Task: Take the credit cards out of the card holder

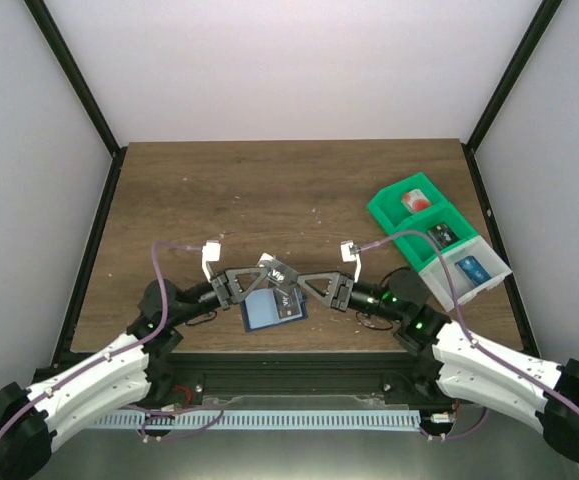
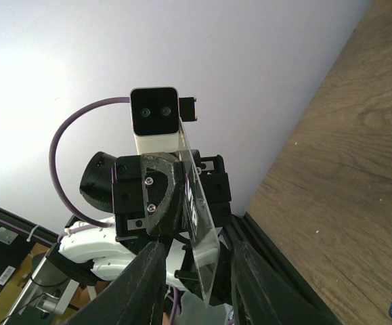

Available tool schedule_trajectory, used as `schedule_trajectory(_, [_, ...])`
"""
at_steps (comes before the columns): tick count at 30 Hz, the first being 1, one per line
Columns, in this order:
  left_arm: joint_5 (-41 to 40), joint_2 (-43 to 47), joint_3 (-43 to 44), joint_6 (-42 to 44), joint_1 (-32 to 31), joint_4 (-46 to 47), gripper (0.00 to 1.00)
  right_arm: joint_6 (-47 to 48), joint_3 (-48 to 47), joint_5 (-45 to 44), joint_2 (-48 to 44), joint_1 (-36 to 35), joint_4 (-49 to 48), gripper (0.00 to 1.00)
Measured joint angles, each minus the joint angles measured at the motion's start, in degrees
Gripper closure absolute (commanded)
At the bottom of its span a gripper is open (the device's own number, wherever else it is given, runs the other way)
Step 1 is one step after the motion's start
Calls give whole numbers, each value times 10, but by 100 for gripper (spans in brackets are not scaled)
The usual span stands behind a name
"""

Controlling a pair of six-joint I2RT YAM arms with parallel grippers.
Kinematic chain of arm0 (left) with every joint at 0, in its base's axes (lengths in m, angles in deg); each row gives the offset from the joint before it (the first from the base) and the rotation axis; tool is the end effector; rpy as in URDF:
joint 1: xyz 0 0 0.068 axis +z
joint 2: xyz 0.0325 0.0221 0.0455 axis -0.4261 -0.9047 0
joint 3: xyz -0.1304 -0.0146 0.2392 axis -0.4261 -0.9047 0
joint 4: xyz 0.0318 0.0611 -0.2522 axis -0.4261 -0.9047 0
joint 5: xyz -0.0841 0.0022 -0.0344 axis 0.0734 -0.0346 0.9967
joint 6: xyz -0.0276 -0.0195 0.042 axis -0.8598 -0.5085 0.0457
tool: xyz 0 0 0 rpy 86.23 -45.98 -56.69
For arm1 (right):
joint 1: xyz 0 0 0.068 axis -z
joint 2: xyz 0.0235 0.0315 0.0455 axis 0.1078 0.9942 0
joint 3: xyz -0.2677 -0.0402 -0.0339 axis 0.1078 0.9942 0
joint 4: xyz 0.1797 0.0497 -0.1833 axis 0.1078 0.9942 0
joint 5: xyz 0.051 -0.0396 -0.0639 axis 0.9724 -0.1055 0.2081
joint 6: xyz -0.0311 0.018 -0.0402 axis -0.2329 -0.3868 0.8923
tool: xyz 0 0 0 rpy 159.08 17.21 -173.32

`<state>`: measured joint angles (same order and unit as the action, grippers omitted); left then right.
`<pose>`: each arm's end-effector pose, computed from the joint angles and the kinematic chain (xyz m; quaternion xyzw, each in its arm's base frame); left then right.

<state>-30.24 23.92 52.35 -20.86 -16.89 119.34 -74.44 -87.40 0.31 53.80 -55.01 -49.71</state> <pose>0.1163 -0.1257 0.2498 0.0662 0.6402 -0.6764 0.3580 0.1138 0.1524 0.2578 -0.0863 0.6711 0.6731 0.2986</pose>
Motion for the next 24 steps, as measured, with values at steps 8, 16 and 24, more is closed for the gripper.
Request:
schedule_trajectory(8, [-13, 12, -12, -14, 0, 28, 100, -25, 0, 21, 54, 0, -42, 93])
schedule_trajectory(16, [-27, 20, -16, -3, 1, 15, 100, -36, -1, 33, 62, 0, -74, 100])
schedule_trajectory(24, [-30, 34, -16, -2, 1, 4, 83, -34, -5, 40, 66, 0, -75, 100])
